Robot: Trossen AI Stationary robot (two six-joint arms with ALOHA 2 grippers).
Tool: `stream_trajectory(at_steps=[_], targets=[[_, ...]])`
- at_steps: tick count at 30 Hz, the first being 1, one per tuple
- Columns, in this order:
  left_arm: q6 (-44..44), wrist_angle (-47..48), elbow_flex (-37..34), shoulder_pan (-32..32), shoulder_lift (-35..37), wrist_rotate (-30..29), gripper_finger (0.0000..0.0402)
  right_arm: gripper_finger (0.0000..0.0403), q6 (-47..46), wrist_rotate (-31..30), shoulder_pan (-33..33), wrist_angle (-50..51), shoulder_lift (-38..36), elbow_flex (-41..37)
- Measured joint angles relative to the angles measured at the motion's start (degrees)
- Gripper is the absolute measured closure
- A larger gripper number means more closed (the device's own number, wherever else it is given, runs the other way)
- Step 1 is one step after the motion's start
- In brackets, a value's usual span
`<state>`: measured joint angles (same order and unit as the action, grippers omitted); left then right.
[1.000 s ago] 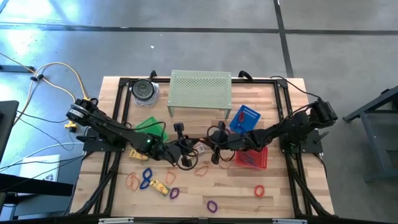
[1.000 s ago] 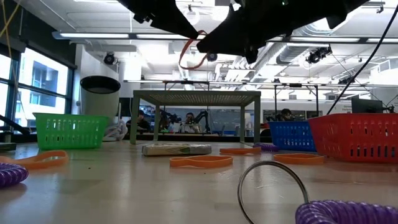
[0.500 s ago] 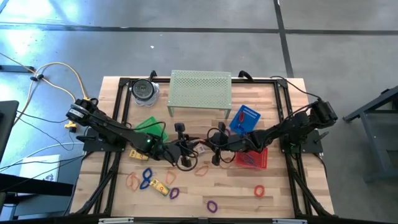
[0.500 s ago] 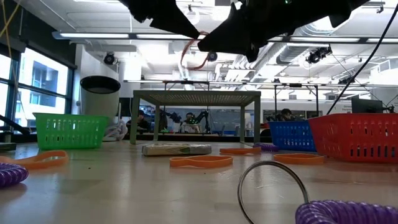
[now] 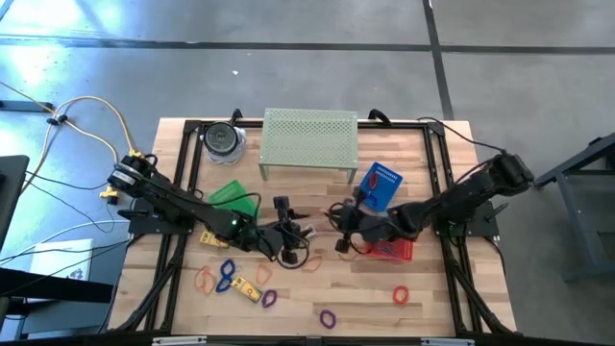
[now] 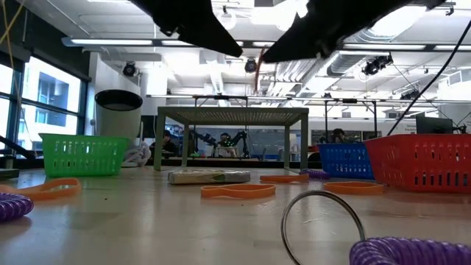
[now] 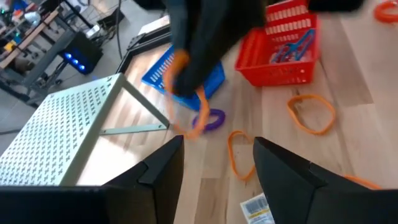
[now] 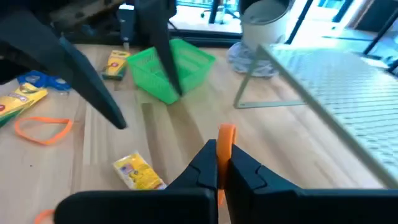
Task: Pick & Place Office Desk Supplies
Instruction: Put the orange rubberband into the red basket
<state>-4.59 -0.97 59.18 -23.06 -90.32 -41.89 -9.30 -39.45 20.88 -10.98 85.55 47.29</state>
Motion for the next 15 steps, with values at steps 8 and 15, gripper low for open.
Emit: stream_trajectory(at_steps=[8, 15], targets=[[0.22, 0.04, 0.0, -1.94, 0.0, 0.05, 0.0217, 0.04, -8.29, -8.32, 9.67, 18.48, -8.85, 0.0], [1.45, 0.09, 0.0, -2.39, 0.0, 0.09, 0.0217, 0.04, -25.31, -6.37, 17.05, 35.62, -18.07, 0.0]])
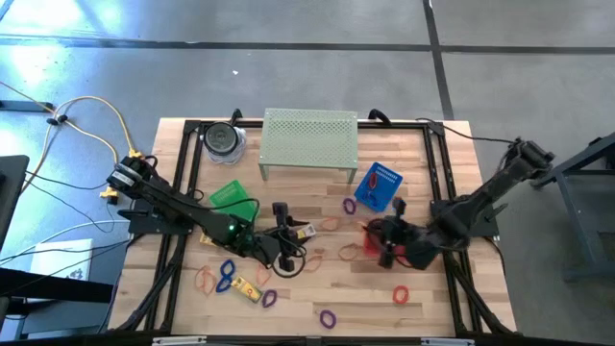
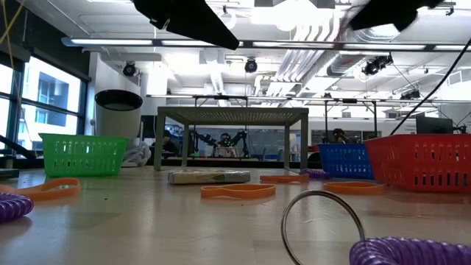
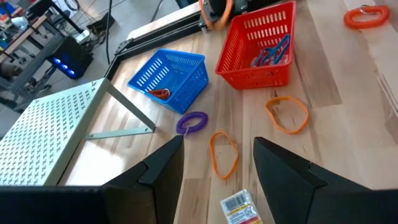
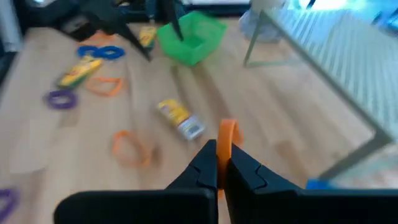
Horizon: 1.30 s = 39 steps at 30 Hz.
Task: Pick & Place Office Desk Supplies
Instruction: Put the orange rubberband into the red basket
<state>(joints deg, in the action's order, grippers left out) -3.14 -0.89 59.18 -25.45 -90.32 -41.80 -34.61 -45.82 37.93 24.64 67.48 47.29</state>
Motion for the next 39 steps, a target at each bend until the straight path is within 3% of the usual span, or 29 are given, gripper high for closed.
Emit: stream_trajectory(at_steps=[9, 12, 17, 25, 31, 35, 39], targets=[[7.88, 5.41, 0.0, 0.63, 0.0, 0.11, 0.0217, 0.04, -27.1, 16.62, 0.96, 25.4, -3.32, 0.0], [10.32, 8.43, 0.0, 1.05, 0.0, 3.48, 0.0217, 0.04, -33.81, 19.75, 0.59, 29.97, -2.35, 0.0], [12.16, 14.97, 0.0, 1.38, 0.0, 12.34, 0.0217, 0.04, -35.31, 25.54, 0.59, 29.95, -0.39, -0.02], [16.92, 19.36, 0.0, 1.4, 0.0, 12.52, 0.0217, 0.04, -36.12, 34.27, -2.04, 30.45, 6.03, -0.02], [16.94, 19.85, 0.0, 1.4, 0.28, 12.52, 0.0217, 0.0395, -35.87, 32.7, -5.35, 30.43, 8.55, -0.02], [16.92, 19.93, 0.0, 1.4, 0.28, 12.5, 0.0217, 0.0361, -35.87, 32.85, -7.45, 30.17, 8.59, -0.02], [16.92, 19.96, 0.0, 1.4, 0.28, 12.51, 0.0217, 0.0301, -35.76, 32.87, -8.72, 30.52, 8.59, -0.02]])
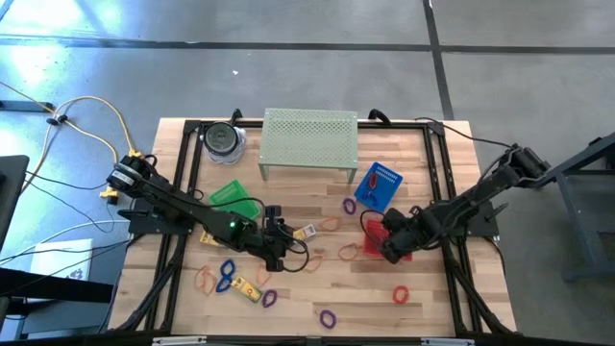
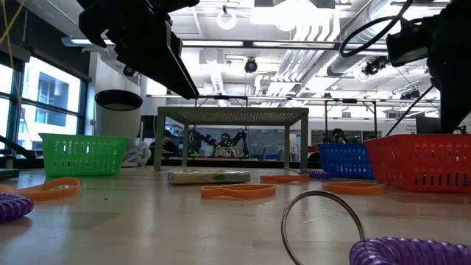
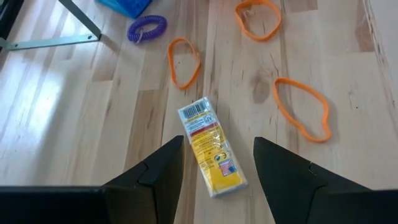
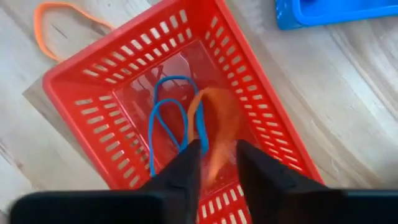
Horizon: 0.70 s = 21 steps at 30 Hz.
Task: Pick & Place Office Desk Supplies
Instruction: Put the orange rubberband into the red basket, then put the blue spring keychain into the blue basket
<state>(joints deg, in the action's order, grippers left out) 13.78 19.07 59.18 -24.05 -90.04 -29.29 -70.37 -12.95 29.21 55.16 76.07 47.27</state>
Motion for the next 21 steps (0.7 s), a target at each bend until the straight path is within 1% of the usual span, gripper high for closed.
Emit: stream_trajectory(at_steps=[2, 5, 8, 10, 13, 17, 19, 21], targets=[[0.0, 0.02, 0.0, 0.0, 0.0, 0.02, 0.0217, 0.0268, 0.22, 0.58, -0.8, 0.07, 0.0, 0.0], [0.07, 0.02, 0.0, 0.0, 0.0, 0.0, 0.0217, 0.0227, 3.7, 3.12, -2.06, 0.16, 0.0, 0.0], [0.09, 0.02, 0.0, 0.0, 0.0, -0.01, 0.0217, 0.0203, 6.29, 4.66, -2.61, 0.17, 0.0, 0.0], [0.15, 0.02, 0.0, 0.0, 0.0, 0.02, 0.0217, 0.0194, 7.37, 5.49, -2.97, 0.25, -0.04, 0.11], [0.16, 0.02, 0.0, 0.0, 0.0, -0.01, 0.0217, 0.0188, 7.43, 4.68, -3.19, 0.35, -1.23, 1.31], [0.2, 0.02, 0.0, 0.0, 0.0, -0.01, 0.0217, 0.0188, 10.05, -0.31, -3.1, -0.22, -3.23, 3.51], [0.2, 0.02, 0.0, 0.0, 0.0, -0.01, 0.0217, 0.0188, 14.0, -3.29, -3.1, -2.68, -4.45, 3.94], [0.22, 0.02, 0.0, 0.0, 0.0, -0.01, 0.0217, 0.0188, 20.15, -5.35, -3.1, -6.19, -5.14, 3.98]])
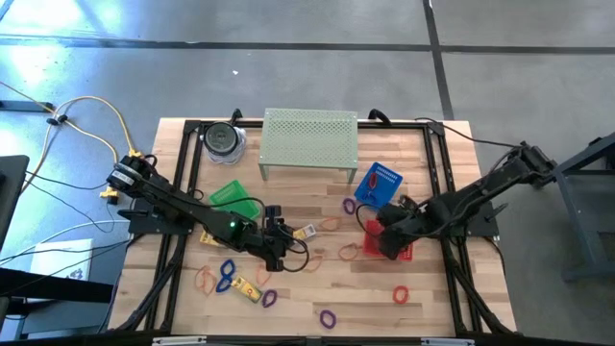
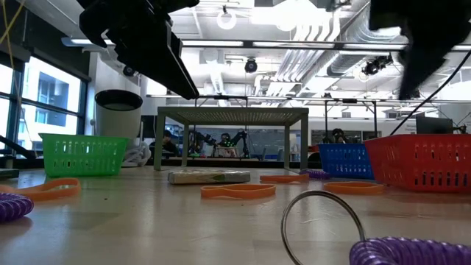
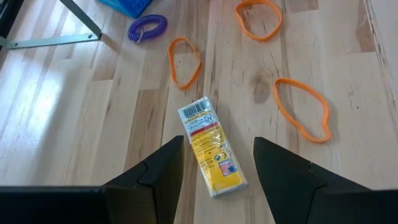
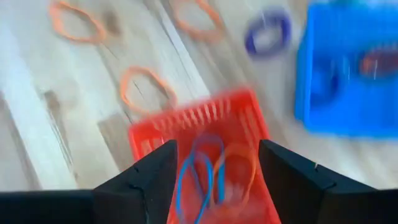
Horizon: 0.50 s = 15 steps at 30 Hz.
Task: Pick & Place Office Desk Supplies
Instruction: Put the blue spring keychain into the blue basket
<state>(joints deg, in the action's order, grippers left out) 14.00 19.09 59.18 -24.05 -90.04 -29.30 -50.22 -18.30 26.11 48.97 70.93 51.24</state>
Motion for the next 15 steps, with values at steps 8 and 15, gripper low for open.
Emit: stream_trajectory(at_steps=[8, 15], targets=[[3.15, 1.04, 0.0, -0.24, 0.0, 0.77, 0.0217, 0.0188, 28.53, -4.0, -1.53, -15.22, 1.18, 0.02], [3.43, 0.94, 0.0, -0.24, 0.58, 0.96, 0.0217, 0.0188, 36.7, 0.99, -8.7, -22.76, 2.76, 0.04]])
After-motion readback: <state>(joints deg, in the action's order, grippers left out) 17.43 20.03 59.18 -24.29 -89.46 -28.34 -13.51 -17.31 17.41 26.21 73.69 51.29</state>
